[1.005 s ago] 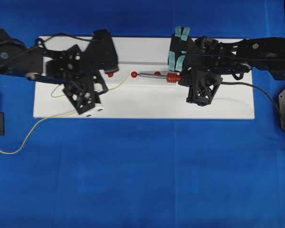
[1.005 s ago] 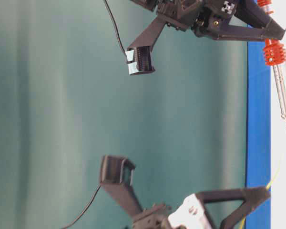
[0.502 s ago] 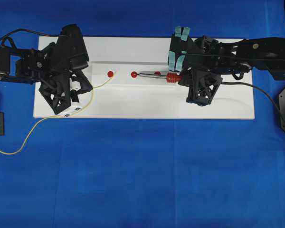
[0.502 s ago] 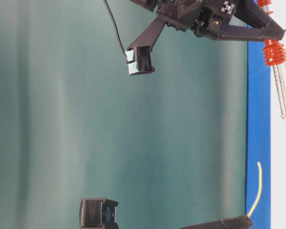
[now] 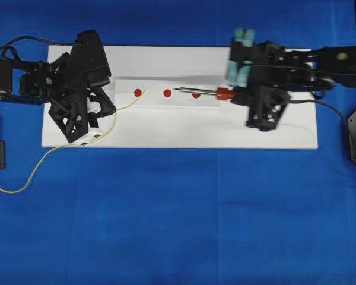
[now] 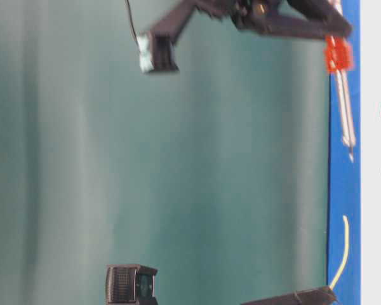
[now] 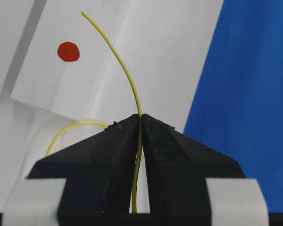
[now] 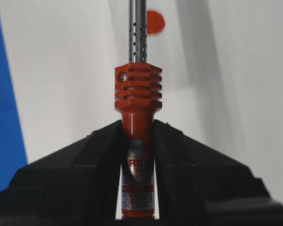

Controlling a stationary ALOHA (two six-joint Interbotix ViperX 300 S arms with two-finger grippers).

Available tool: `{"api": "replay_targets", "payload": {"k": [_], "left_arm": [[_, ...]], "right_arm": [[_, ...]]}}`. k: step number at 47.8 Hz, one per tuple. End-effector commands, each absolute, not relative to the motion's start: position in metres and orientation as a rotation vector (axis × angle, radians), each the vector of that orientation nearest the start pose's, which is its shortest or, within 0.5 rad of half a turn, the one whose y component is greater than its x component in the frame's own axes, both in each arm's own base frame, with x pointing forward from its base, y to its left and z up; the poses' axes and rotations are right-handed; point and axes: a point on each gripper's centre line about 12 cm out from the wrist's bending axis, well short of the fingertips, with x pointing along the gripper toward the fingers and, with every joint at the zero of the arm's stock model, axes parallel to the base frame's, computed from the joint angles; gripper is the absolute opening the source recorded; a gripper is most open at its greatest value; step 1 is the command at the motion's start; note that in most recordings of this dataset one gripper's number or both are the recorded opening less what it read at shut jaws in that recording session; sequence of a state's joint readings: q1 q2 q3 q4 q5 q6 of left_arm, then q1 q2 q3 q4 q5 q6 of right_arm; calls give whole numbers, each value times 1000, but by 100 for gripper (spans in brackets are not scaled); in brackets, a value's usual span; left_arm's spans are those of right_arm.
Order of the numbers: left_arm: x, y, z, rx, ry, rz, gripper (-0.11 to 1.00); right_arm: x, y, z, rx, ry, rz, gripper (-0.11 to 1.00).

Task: Touch the tip of the soldering iron to the tip of the solder at the mark.

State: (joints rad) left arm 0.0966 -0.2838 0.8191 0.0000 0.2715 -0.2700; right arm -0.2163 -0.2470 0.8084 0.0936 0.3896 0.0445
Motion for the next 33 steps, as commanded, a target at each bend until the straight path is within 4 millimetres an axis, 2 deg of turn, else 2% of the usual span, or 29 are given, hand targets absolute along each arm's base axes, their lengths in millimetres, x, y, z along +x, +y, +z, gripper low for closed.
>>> {"api": "replay_targets", "payload": {"k": [1,6,13,24,33], "left_arm": [[313,31,203,-294,754,197,3],[313,31,203,-294,754,197,3],[314,31,203,-294,754,197,3],[318,31,204,-295,751,196,3],[338,32,210,-289,740,190,3]], "right_arm": [[288,-59,192,236,871,-230,6],[270,-56,192,263,857,-244,6],[256,-53,194,290,838,-261,6],[257,-54,191,286,848,-263,6],[258,-54,188,282,859,-263,6]]}}
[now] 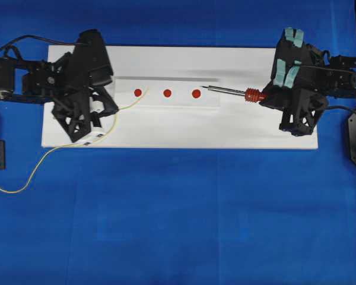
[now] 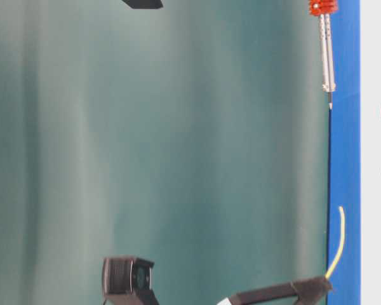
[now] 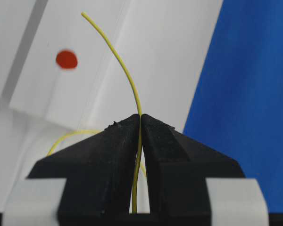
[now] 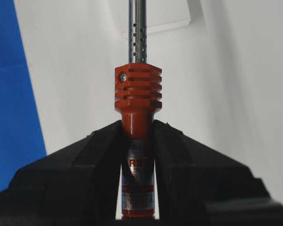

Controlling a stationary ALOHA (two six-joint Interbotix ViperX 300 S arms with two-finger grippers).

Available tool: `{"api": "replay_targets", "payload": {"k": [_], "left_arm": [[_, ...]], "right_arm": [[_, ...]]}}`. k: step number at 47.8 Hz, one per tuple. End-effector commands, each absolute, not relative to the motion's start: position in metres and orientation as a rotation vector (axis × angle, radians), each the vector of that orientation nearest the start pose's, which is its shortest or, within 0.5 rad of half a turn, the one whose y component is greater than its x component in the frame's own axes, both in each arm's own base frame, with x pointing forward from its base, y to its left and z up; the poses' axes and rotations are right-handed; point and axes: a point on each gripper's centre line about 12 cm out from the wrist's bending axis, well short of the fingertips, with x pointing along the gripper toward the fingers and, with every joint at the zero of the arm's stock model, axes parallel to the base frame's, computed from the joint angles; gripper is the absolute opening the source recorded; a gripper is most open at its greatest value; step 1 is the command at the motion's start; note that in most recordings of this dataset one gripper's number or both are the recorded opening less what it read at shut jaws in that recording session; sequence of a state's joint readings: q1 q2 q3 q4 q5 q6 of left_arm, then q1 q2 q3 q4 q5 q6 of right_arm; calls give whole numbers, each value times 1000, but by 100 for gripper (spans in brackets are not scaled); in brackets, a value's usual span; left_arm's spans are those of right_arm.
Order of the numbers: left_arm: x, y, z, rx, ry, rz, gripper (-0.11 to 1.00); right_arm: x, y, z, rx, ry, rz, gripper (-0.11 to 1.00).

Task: Touch the tip of the soldering iron to the tip of the solder at the mark.

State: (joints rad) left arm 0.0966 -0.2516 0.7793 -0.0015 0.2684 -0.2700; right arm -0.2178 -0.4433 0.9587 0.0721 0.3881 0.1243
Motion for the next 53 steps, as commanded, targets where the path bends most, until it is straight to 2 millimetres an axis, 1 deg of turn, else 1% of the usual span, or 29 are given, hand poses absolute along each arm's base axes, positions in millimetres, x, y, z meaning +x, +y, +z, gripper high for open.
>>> {"api": "replay_targets", "payload": {"k": [1,7,12,15,16,24,30,36,53], "left_arm": [[341,32,211,-286,737,188,3],[365,32,218,-273,730,176,3],[383,31,217,-269,743,171,3],[392,31,213,-271,761,174,3],[398,31,209,-269,772,173,3],[417,33,191,-269,809,177,3],[423,35,182,-271,825,184,3],[424,39,175,-276,836,193,3],[425,41,172,-278,834,197,3]], "right_arm": [[258,-54,188,282,859,-263,6],[258,-55,188,277,860,-263,6],[257,-55,187,279,861,-264,6],[257,-55,187,279,861,-264,6],[257,-54,187,278,863,-263,6],[257,-55,186,275,866,-264,6],[257,-55,186,270,867,-263,6],[256,-55,185,269,864,-265,6],[255,-54,182,270,875,-265,6]]}}
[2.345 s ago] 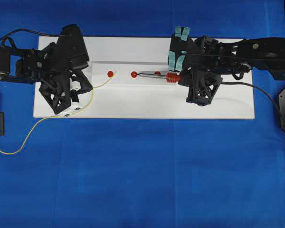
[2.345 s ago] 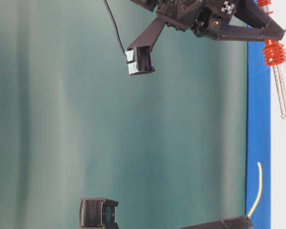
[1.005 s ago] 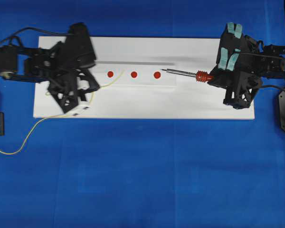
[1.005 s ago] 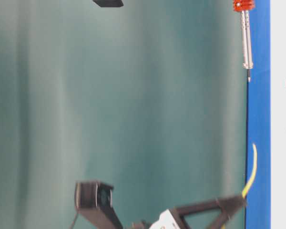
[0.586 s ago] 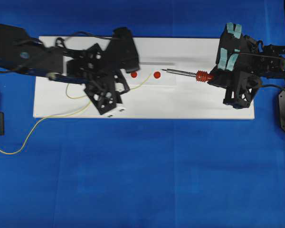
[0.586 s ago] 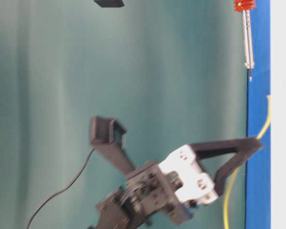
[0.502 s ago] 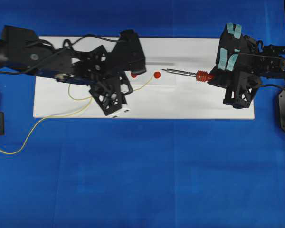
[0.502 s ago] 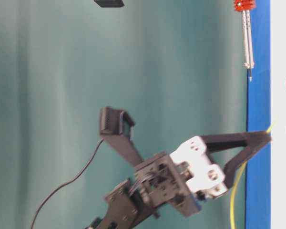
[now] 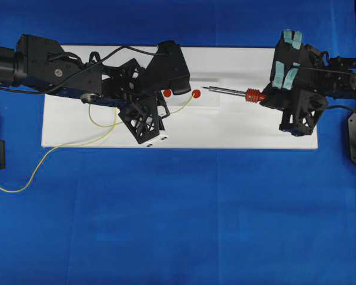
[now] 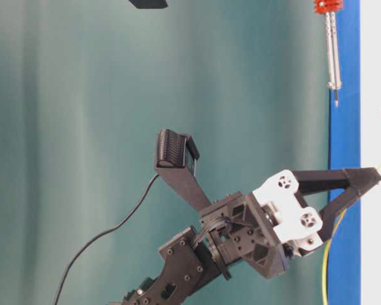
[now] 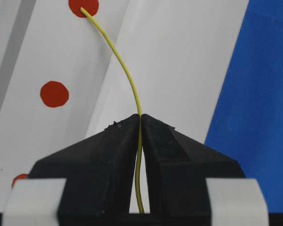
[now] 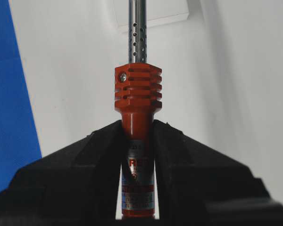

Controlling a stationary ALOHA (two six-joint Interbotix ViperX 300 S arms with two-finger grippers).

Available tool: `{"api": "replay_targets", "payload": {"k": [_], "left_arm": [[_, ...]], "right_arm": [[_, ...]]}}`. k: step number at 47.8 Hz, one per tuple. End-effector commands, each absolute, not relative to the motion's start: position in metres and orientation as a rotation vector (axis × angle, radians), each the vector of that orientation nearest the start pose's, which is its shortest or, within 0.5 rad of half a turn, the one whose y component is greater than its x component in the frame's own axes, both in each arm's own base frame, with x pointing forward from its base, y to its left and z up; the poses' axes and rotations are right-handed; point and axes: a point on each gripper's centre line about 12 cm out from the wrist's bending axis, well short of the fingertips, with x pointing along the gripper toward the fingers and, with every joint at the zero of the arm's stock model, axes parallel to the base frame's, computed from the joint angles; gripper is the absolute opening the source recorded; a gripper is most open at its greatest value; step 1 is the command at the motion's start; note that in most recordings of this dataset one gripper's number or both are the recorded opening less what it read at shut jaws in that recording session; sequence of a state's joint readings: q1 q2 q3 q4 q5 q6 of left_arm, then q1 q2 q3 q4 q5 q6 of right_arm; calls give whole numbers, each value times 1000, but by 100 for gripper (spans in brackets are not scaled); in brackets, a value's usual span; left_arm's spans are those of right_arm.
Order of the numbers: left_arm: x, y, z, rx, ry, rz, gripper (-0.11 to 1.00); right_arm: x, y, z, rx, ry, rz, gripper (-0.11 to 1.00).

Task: Touch the tip of the soldering iron to the tip of the solder at the mark.

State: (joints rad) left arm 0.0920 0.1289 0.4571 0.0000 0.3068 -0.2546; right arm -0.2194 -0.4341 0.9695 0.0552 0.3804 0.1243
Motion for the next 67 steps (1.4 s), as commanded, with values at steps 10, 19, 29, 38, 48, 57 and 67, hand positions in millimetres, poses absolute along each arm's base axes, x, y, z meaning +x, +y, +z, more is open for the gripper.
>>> {"api": "replay_targets", "payload": {"k": [10,19,29,38,48,57,67], "left_arm": [[425,41,173,-278,837,197,3],[426,41,173,-273,836,195,3],[426,41,173,-275,837,196,3],[426,41,173,-273,837,195,3],[425,40,172,-274,851,196,3],[425,41,173,-276,849,198,3],[424,40,172,-276,854,197,3]], "right_arm": [[259,-56,177,274,893,-268,6],[268,-58,167,278,934,-270,6],[278,-60,162,280,960,-272,6],[282,-61,159,281,972,-273,6],[283,-62,157,284,984,-274,6],[282,-62,157,285,990,-275,6],[282,-63,156,288,994,-279,6]]}}
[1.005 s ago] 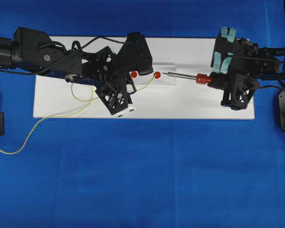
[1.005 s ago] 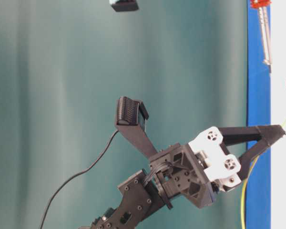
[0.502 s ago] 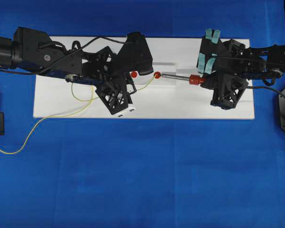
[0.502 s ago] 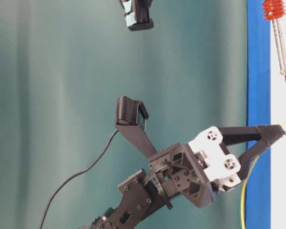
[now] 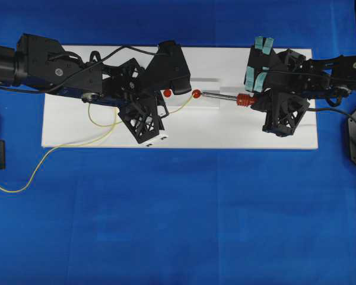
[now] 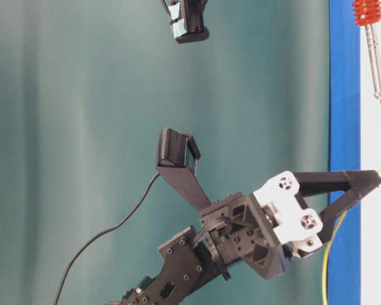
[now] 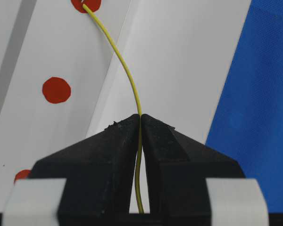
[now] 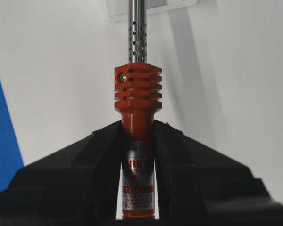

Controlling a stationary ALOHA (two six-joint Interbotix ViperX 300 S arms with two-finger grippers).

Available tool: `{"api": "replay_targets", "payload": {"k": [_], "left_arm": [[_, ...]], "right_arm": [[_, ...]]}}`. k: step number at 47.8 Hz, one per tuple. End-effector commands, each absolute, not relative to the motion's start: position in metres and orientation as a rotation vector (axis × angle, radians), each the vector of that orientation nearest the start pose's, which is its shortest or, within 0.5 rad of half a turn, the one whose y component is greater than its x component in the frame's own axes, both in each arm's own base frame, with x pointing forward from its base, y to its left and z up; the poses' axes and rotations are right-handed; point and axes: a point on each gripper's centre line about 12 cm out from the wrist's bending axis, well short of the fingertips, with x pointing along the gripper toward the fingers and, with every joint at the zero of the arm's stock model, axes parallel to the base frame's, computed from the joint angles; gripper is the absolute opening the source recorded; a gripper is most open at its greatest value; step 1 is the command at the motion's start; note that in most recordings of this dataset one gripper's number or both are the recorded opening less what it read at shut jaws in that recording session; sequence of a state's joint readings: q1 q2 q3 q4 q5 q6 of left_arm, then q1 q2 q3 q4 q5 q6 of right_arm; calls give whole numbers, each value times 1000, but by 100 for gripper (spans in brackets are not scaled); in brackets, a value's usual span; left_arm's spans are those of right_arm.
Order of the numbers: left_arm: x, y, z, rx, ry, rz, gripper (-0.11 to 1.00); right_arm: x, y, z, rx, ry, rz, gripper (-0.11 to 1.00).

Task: Touch the tip of the soldering iron to the tip of the solder at the mark.
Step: 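Hold the iron tip touching the solder wire tip at the mark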

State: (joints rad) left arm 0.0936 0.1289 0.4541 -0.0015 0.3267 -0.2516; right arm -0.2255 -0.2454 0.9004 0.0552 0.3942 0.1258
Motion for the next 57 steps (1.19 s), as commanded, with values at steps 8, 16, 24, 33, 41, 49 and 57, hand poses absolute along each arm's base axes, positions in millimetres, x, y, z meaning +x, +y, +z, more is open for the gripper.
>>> {"api": "replay_targets", "payload": {"k": [8,16,24,33,41,49,57], "left_arm": [[425,40,173,-274,851,196,3],[426,41,174,-274,848,197,3],[429,41,176,-272,844,195,3],[430,40,175,-272,868,197,3],[430,40,176,-272,867,197,3],[430,40,176,-273,868,197,3],[430,40,176,-272,870,197,3]], "right_arm": [[282,-63,156,287,994,-278,6],[282,-63,157,287,991,-279,6],[282,-63,157,288,993,-279,6],[282,-63,157,287,991,-279,6],[282,-63,157,287,991,-279,6],[282,-63,157,287,991,-279,6],[282,-63,157,287,991,-279,6]]}}
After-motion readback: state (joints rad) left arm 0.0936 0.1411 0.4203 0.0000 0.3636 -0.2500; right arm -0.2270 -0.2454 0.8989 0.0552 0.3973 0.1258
